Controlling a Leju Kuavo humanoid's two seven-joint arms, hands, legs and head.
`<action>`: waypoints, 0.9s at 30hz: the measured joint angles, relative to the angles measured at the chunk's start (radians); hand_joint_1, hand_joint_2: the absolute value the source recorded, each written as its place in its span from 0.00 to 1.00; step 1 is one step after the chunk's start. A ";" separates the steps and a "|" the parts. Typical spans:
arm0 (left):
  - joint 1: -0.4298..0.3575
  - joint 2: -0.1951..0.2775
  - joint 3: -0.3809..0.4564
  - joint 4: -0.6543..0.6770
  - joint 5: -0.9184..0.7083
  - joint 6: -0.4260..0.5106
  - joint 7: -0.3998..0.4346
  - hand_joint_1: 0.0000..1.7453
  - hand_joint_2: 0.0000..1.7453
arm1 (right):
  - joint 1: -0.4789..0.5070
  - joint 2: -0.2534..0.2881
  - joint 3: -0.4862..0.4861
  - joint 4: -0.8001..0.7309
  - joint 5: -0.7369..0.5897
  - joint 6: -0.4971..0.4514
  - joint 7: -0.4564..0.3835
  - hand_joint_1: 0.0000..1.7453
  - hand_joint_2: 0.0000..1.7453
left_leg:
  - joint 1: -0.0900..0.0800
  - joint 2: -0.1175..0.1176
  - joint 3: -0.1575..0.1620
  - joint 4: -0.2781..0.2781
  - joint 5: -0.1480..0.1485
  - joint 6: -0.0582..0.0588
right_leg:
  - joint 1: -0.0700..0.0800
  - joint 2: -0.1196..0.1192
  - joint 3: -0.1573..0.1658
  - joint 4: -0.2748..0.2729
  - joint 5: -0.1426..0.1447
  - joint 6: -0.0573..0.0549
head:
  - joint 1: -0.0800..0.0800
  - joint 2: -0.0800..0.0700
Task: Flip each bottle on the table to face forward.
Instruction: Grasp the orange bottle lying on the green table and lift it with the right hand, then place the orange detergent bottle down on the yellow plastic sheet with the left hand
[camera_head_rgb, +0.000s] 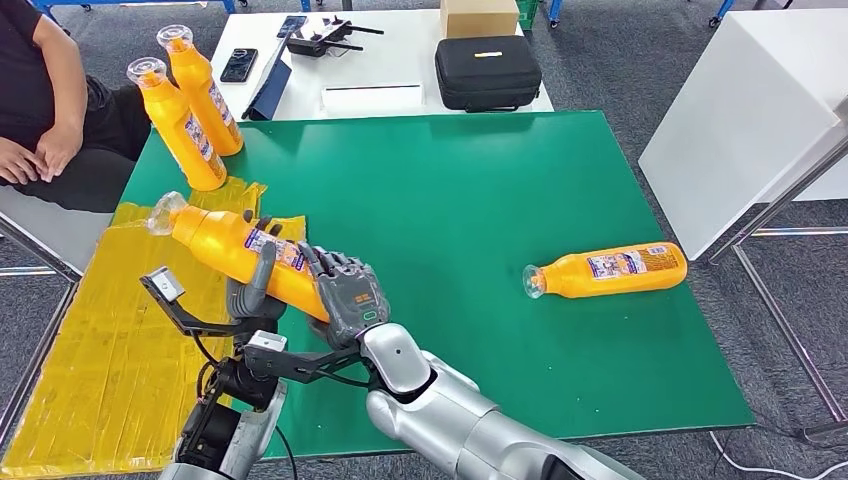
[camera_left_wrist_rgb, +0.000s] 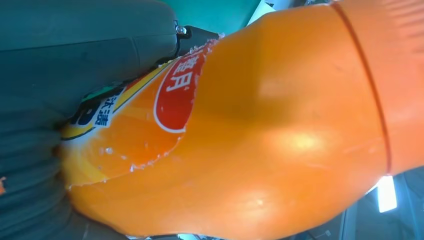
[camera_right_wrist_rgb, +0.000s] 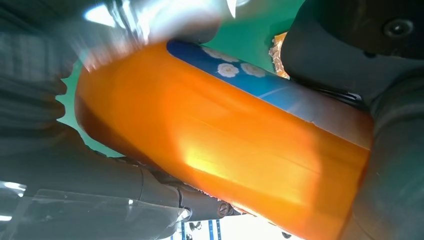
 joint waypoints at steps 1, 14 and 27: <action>0.000 -0.001 0.001 0.000 0.000 0.000 -0.002 1.00 1.00 | 0.000 0.000 0.001 0.000 -0.002 0.000 -0.001 0.99 1.00 | 0.000 0.000 0.000 0.000 0.000 0.000 | 0.000 0.000 0.000 0.000 0.000 0.000 | 0.000 0.000; -0.008 -0.001 0.017 -0.002 -0.076 0.044 -0.045 1.00 1.00 | -0.006 0.000 -0.002 0.018 -0.030 -0.033 -0.032 0.00 0.00 | 0.000 0.000 0.000 0.000 0.000 0.000 | 0.000 0.000 0.000 0.000 0.000 0.000 | 0.000 0.000; -0.079 0.119 0.095 -0.071 -0.784 0.611 -0.213 1.00 1.00 | 0.146 -0.102 -0.428 -0.105 0.184 -0.067 -0.189 0.00 0.00 | 0.000 -0.001 -0.001 0.000 0.001 0.001 | 0.000 -0.001 0.000 0.000 0.000 0.000 | 0.000 0.000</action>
